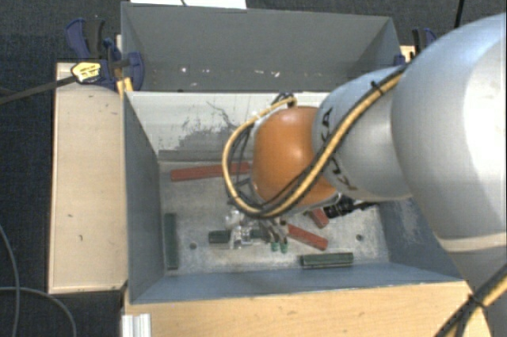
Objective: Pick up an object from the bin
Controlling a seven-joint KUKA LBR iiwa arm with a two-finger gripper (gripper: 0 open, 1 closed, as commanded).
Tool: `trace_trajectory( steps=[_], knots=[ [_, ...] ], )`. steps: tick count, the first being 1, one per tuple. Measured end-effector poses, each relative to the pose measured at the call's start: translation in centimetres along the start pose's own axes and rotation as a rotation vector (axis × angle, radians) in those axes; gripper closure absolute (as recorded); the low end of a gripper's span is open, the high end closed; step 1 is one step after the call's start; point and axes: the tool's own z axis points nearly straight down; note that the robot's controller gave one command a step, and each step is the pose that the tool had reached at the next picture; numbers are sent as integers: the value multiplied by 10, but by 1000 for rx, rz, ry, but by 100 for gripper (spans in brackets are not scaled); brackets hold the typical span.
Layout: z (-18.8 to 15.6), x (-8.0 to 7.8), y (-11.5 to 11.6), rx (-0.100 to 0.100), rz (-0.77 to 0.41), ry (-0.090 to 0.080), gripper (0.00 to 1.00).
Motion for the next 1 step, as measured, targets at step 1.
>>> trace_trajectory(
  steps=[1],
  knots=[
    [-174, -16, 0, -2, 19, -8, 100]
  ],
)
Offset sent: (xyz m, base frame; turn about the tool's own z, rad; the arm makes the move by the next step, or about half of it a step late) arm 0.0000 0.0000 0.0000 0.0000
